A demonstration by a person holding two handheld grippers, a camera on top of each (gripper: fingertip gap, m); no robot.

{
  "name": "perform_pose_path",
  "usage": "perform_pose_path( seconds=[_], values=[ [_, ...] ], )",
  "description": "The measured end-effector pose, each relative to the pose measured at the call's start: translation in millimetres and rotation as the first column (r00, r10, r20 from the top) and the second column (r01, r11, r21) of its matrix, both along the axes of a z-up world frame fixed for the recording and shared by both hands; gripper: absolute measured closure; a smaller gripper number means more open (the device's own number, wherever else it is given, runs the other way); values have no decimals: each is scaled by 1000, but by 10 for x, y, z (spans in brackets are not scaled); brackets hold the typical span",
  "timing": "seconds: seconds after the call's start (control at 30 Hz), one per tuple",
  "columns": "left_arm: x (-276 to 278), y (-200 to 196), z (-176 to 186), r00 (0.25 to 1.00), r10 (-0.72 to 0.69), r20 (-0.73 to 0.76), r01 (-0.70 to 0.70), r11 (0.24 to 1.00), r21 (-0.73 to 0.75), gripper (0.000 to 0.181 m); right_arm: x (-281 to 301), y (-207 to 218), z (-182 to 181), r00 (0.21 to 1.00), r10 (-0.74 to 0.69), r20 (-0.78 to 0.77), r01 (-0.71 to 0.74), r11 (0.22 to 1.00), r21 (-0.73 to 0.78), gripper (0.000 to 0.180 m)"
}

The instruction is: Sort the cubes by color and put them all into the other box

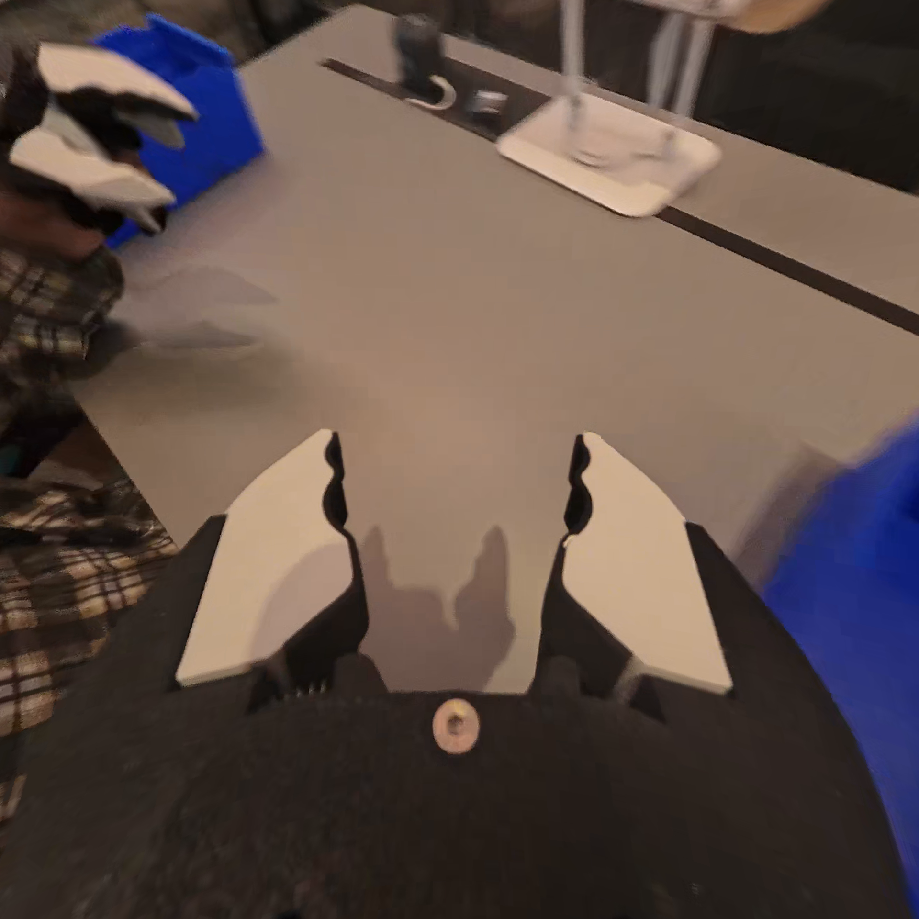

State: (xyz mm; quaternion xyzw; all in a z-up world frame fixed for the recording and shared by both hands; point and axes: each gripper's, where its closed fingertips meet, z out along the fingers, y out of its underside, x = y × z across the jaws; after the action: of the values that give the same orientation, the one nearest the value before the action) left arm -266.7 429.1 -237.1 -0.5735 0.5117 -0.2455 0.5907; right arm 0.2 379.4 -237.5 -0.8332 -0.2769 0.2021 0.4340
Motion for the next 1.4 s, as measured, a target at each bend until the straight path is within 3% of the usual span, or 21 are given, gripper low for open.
perform_pose_path(
  seconds=[0.17, 0.3, 0.37, 0.47, 0.6, 0.7, 0.9, 1.0, 1.23, 1.33, 1.4],
  values=[
    [-1229, 95, 364, 940, 295, -174, -296, 955, 20, 122, -926, 316, -504, 967, 232, -100, -222, 969, 105, 92],
    [-2526, 239, 291, 770, 495, -402, -546, 838, -15, 116, -1432, 525, -736, 934, 340, -112, -314, 928, 201, 93],
    [-3012, 246, 119, 716, 494, -492, -595, 801, -61, 112, -1630, 570, -818, 920, 376, -110, -342, 908, 241, 92],
    [-3397, 203, -212, 705, 404, -583, -563, 819, -114, 113, -1870, 472, -898, 884, 452, -120, -412, 875, 254, 89],
    [-3652, 264, -612, 682, 309, -664, -535, 829, -164, 114, -1971, 397, -913, 871, 477, -118, -423, 850, 313, 89],
    [-3825, 443, -792, 645, 311, -698, -584, 790, -188, 122, -2003, 419, -819, 878, 457, -144, -383, 849, 364, 92],
    [-4047, 736, -1158, 545, 436, -716, -804, 516, -297, 124, -2152, 441, -815, 878, 454, -153, -381, 854, 354, 94],
    [-3992, 811, -1275, 510, 499, -700, -850, 419, -320, 127, -2182, 435, -856, 874, 461, -151, -393, 856, 337, 94],
    [-3959, 913, -1516, 482, 506, -715, -875, 323, -361, 136, -2134, 424, -855, 872, 456, -176, -387, 863, 324, 95],
    [-3970, 919, -1612, 482, 468, -741, -873, 328, -361, 157, -2107, 422, -825, 871, 454, -190, -380, 866, 326, 96],
    [-3987, 933, -1594, 485, 459, -745, -871, 332, -362, 159, -2084, 421, -800, 869, 450, -205, -373, 869, 325, 96]
  ],
)
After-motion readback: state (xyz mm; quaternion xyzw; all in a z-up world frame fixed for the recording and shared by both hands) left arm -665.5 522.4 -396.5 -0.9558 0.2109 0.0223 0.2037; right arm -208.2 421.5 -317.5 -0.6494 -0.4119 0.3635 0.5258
